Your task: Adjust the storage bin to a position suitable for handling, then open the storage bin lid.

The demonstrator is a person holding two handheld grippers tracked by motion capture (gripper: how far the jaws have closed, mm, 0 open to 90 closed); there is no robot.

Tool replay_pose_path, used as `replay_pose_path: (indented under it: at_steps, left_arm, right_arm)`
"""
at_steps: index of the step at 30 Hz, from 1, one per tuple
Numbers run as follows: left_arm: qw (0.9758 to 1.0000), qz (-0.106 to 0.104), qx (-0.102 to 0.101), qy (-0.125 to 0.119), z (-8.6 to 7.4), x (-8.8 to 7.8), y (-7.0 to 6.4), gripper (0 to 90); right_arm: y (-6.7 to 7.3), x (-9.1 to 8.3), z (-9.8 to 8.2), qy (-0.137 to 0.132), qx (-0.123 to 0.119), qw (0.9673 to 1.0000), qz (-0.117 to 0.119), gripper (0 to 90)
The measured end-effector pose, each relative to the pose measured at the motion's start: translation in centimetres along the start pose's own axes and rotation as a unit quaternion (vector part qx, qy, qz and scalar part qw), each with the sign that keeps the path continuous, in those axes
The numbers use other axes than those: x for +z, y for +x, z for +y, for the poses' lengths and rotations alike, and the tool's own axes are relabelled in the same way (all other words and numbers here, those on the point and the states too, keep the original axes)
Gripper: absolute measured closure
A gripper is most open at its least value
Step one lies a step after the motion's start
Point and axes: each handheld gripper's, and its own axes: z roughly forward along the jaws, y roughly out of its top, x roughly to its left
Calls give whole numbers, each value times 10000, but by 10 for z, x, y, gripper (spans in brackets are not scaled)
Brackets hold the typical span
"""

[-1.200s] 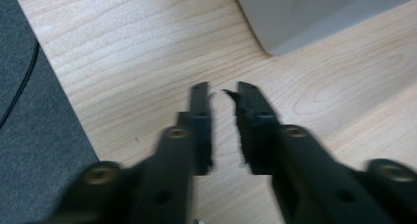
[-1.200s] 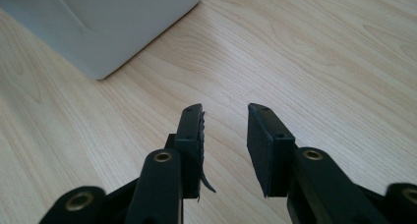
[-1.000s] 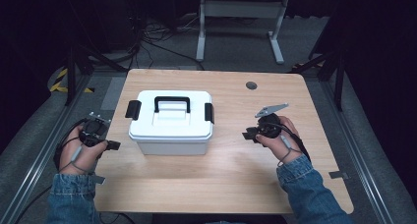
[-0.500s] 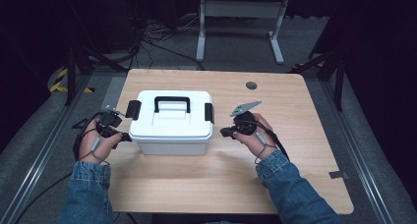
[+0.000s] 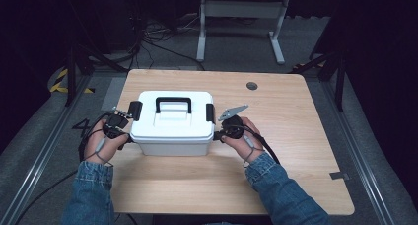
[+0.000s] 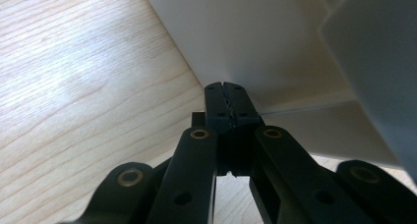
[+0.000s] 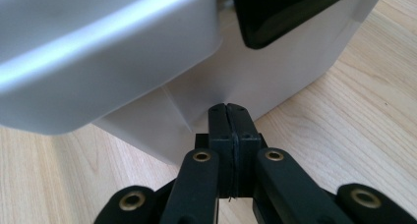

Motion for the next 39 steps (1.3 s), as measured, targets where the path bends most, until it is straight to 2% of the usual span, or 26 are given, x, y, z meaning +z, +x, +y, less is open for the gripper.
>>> replay_pose_path:
  at_steps: [3, 6, 7, 8, 13, 16, 19, 22, 26, 31, 35, 36, 37, 38, 39]
  left_arm:
    - [9999, -93, 115, 12, 3, 4, -7, 900]
    - [9991, -345, 252, 83, 6, 9, -16, 900]
    - [9991, -345, 252, 83, 6, 9, -16, 900]
    - [9980, -500, 355, 150, 7, 13, -23, 900]
    - [9950, -735, 601, 301, 9, 19, -41, 900]
    - [9927, -858, 734, 413, 11, 21, -50, 898]
    - [9930, -775, 761, 474, 11, 21, -53, 872]
    - [9928, -806, 689, 565, 10, 20, -53, 831]
    - [9936, -494, 679, 761, 8, 15, -51, 786]
    - [9950, -243, 587, 771, 2, 4, -49, 672]
    - [9951, -152, 589, 781, -2, -6, -51, 619]
    - [9952, -147, 590, 767, -2, -8, -51, 594]
    - [9956, -54, 613, 701, -3, -13, -53, 568]
    - [9956, -54, 613, 701, -3, -13, -53, 544]
    - [9958, -14, 643, 647, -3, -16, -55, 529]
  right_arm:
    - [0, -7, -5, 63, -3, 10000, -44, 900]
    - [1, -19, -15, 165, 30, 9998, -65, 900]
    - [2, -24, -19, 203, 41, 9998, -62, 900]
    - [2, -28, -23, 213, 57, 9997, -73, 900]
    - [8, -50, -44, 295, 160, 9994, -29, 900]
    - [12, -60, -51, 432, 100, 9989, -124, 900]
    - [14, -64, -55, 445, 134, 9988, -169, 892]
    - [14, -64, -56, 429, 178, 9987, -201, 876]
    - [14, -69, -56, 353, 248, 9989, -191, 821]
    - [8, -88, -53, 119, 280, 9989, -346, 755]
    - [7, -99, -51, 35, 302, 9987, -412, 734]
    - [8, -104, -49, 2, 291, 9987, -425, 723]
    - [9, -110, -47, -28, 258, 9987, -445, 711]
    - [9, -110, -47, -28, 258, 9987, -445, 711]
    - [11, -119, -41, -65, 184, 9986, -482, 702]
